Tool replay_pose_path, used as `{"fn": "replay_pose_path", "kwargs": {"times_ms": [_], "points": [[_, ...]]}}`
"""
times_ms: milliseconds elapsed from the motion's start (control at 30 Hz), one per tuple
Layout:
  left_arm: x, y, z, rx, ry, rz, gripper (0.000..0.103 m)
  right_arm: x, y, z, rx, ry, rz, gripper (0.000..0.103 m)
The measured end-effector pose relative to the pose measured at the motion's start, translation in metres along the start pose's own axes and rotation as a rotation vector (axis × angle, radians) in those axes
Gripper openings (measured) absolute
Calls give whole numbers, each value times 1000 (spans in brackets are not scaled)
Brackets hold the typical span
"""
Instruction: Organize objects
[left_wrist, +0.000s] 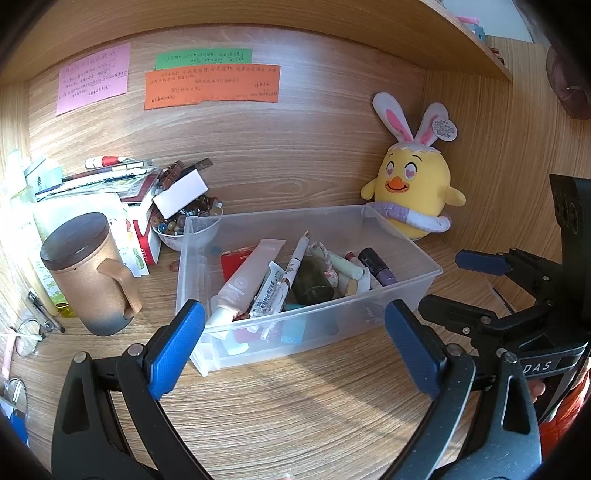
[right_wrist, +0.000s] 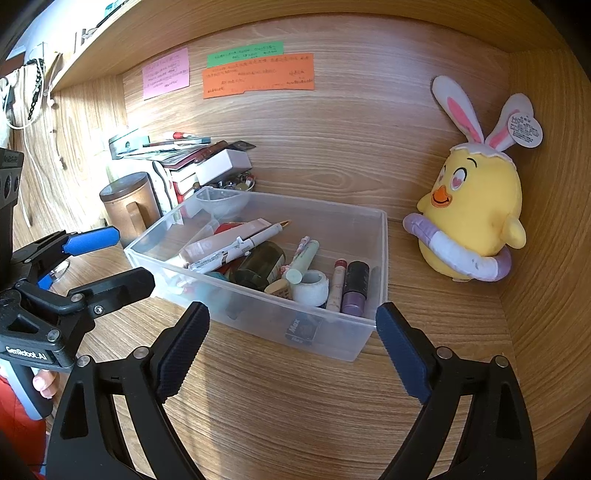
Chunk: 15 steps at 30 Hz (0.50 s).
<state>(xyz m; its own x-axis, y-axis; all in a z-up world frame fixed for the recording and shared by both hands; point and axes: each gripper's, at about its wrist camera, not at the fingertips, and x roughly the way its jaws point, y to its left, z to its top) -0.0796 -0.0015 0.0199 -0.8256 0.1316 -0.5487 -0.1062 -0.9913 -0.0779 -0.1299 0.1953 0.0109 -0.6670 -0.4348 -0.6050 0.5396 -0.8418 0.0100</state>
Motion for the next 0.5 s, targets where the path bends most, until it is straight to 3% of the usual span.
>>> {"fn": "replay_pose_path", "kwargs": {"times_ms": [500], "points": [[0,-4,-3,8,0,-18,99,2,-3,-2,18,11,-4,91]]}}
